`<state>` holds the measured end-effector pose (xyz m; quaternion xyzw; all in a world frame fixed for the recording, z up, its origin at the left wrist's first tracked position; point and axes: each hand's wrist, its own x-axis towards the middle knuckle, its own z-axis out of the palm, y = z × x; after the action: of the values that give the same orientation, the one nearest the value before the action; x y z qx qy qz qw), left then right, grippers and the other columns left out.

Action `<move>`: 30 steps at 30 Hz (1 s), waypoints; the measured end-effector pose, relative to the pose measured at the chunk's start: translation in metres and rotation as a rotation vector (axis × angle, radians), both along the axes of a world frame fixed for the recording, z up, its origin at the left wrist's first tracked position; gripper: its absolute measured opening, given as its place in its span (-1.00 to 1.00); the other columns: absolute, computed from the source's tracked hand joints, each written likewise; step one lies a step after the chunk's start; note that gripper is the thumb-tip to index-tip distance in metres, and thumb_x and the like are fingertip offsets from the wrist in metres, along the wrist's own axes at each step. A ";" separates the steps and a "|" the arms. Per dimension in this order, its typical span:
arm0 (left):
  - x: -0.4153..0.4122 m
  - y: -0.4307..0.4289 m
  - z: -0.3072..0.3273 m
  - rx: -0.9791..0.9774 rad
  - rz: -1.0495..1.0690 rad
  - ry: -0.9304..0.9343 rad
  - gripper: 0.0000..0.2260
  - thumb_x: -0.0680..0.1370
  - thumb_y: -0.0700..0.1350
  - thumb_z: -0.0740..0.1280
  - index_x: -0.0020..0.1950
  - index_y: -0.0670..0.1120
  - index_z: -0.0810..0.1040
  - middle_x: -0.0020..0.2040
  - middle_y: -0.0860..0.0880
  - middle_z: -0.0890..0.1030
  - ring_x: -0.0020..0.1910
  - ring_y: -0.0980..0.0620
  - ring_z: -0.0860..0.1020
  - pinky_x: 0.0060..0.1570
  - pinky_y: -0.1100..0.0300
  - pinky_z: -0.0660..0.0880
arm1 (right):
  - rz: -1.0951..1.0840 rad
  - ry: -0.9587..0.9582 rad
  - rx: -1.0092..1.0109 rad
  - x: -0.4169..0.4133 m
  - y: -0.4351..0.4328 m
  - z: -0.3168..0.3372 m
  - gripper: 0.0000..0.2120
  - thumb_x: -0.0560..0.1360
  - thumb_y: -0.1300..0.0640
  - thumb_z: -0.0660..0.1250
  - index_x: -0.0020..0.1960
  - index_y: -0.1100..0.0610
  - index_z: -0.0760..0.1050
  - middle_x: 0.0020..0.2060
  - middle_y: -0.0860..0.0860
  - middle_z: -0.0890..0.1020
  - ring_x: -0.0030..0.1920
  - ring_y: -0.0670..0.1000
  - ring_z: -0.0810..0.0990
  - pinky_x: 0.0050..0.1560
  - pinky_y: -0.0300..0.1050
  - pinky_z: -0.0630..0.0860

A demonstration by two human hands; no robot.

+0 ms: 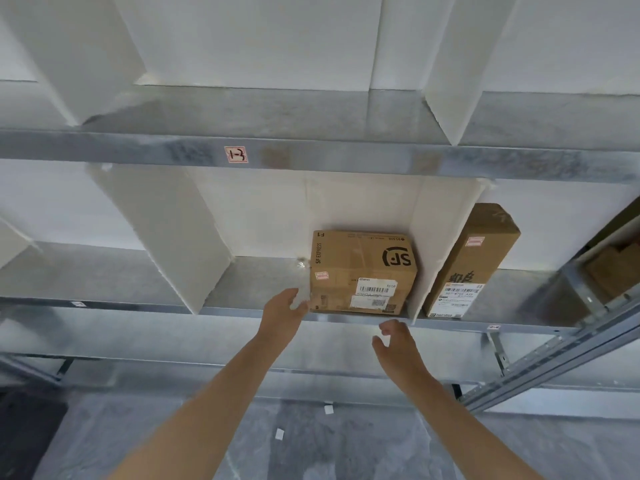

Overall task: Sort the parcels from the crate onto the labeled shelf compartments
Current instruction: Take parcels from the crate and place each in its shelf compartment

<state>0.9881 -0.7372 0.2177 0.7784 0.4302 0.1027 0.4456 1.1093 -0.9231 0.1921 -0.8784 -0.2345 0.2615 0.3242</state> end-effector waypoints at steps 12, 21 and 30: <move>-0.279 0.066 0.066 0.346 0.301 0.051 -0.73 0.61 -0.12 0.31 0.30 -0.13 0.55 0.33 -0.06 0.54 0.31 -0.07 0.51 0.28 0.24 0.33 | 0.842 -0.355 0.109 -0.206 0.192 0.098 -0.67 0.64 0.12 0.20 0.38 0.16 0.42 0.33 0.10 0.46 0.39 0.08 0.39 0.45 -0.10 0.15; -0.549 0.050 0.103 0.501 0.521 0.424 -0.65 0.61 0.02 0.25 0.30 -0.14 0.50 0.27 -0.12 0.54 0.28 -0.12 0.49 0.28 0.04 0.42 | 1.313 -0.599 0.251 -0.472 0.272 0.152 -0.58 0.64 0.05 0.16 0.46 0.13 0.30 0.44 0.08 0.35 0.54 0.02 0.14 0.56 0.07 -0.21; -0.697 0.003 0.108 0.492 0.833 0.450 -0.61 0.64 -0.02 0.23 0.44 -0.12 0.38 0.36 -0.08 0.48 0.30 -0.08 0.47 0.33 0.03 0.42 | 1.602 -0.624 0.247 -0.621 0.281 0.154 -0.53 0.64 -0.03 0.19 0.47 0.14 0.28 0.40 0.09 0.36 0.48 0.10 0.22 0.52 0.04 0.03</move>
<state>0.2907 -0.7344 0.3255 0.6260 0.7508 0.1993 0.0681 0.4884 -0.6421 0.3461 -0.4387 -0.8873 0.1307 0.0564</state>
